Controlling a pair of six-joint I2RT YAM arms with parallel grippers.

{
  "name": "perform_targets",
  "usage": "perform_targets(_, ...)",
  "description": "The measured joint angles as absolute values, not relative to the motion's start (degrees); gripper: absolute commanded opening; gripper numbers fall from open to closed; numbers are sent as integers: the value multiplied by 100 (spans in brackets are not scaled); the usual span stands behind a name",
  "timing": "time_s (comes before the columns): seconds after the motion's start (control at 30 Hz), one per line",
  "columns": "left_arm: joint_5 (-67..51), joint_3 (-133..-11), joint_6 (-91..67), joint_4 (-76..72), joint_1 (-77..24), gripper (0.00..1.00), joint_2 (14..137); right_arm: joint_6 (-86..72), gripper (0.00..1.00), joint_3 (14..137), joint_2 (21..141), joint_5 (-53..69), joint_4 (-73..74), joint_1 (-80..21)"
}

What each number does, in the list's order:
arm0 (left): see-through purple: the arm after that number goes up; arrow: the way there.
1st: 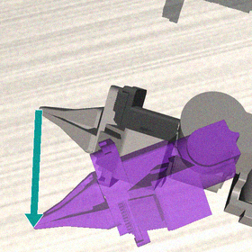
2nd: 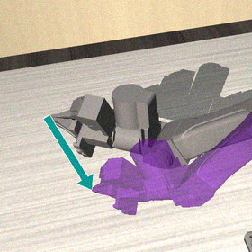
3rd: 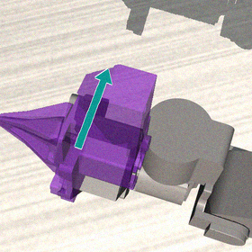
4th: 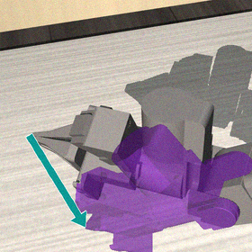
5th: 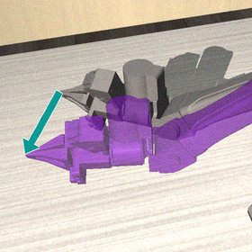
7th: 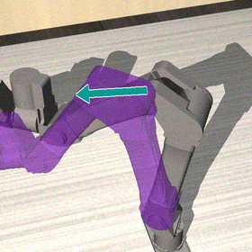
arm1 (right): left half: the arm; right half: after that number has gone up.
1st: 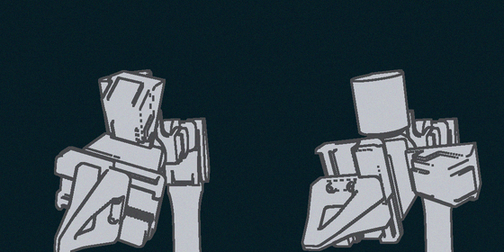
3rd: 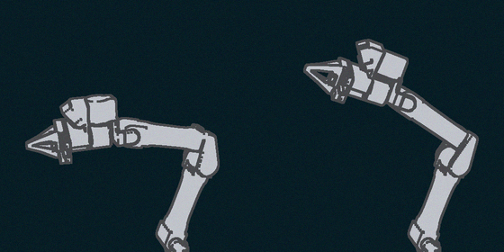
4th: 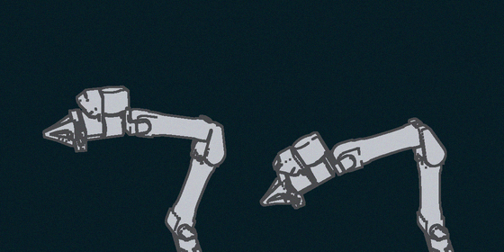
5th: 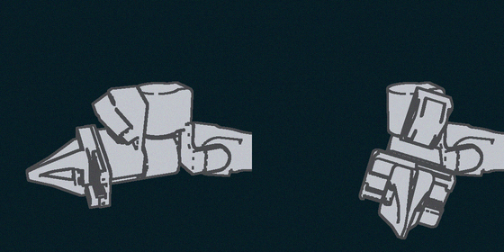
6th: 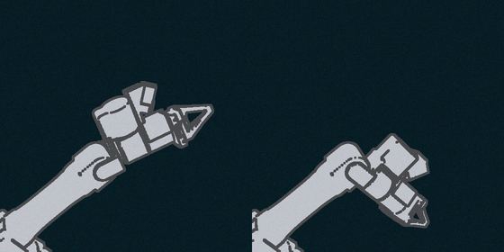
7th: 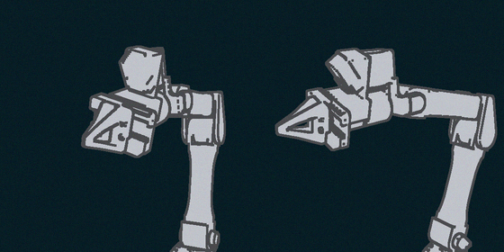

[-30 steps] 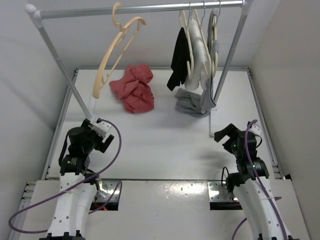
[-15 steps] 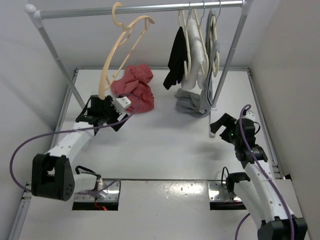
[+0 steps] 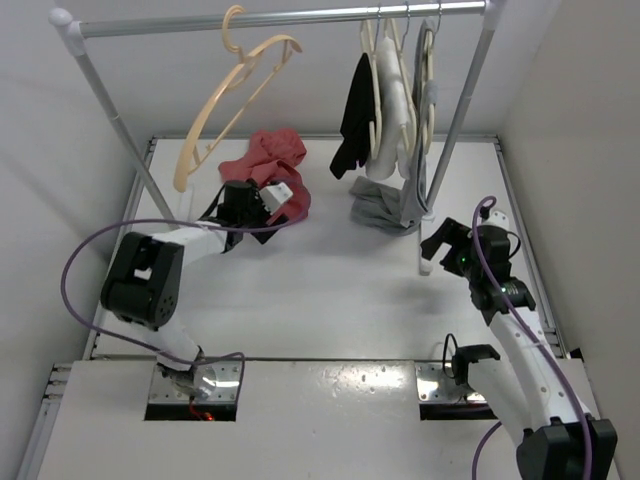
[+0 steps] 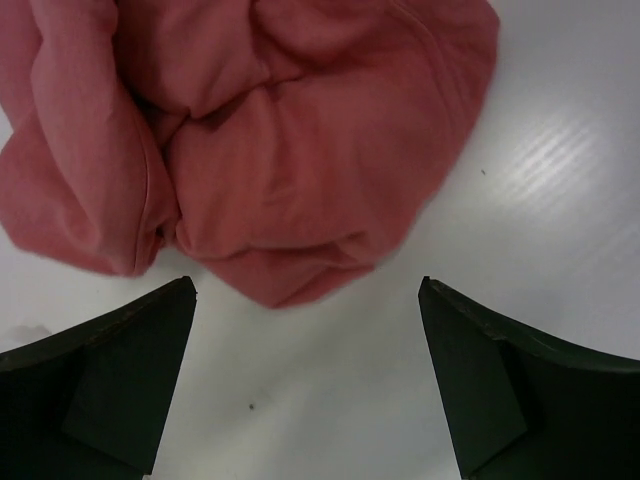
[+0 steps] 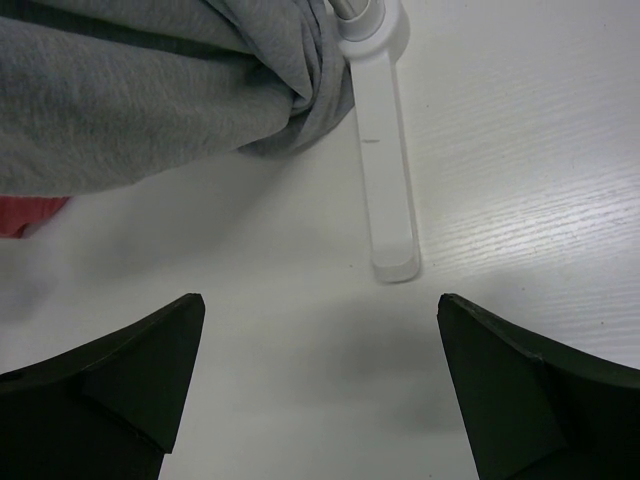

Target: Place the t-shirt on the hanger

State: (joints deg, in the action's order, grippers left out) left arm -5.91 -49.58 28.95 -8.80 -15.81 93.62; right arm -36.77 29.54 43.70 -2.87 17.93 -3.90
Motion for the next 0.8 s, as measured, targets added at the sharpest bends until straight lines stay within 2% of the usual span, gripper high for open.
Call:
perform_targets(0.1,-499,-5339,2978,-1057,-1653,95,9915,-3640,100,3024,4449,-346,1822,-390)
perform_targets(0.17,-464,-5583,3100,-1105,-1752,85,10228,-3597,100,3135,4545,-403,1865,-401)
perform_targets(0.2,-460,-5664,3164,-1122,-1809,77,10357,-3577,100,3212,4589,-427,1907,-401)
perform_targets(0.23,-462,-5730,3232,-1129,-1861,60,10481,-3546,100,3304,4622,-462,1953,-401)
perform_targets(0.3,-469,-5824,3310,-1072,-1925,43,10678,-3489,100,3404,4630,-499,2016,-401)
perform_targets(0.33,-513,-5881,3365,-980,-1944,21,10750,-3452,100,3461,4628,-517,2045,-401)
perform_targets(0.37,-552,-5948,3382,-860,-1953,3,10809,-3422,100,3516,4628,-541,2086,-401)
perform_targets(0.4,-580,-6001,3409,-733,-1953,0,10844,-3393,100,3551,4624,-550,2112,-401)
perform_targets(0.67,-989,-6154,4073,298,-1953,0,10742,-3092,98,3586,4539,-419,2423,-408)
perform_targets(0.8,-1328,-5734,4698,1280,-1968,0,9898,-2786,94,3621,4567,-3,2530,-438)
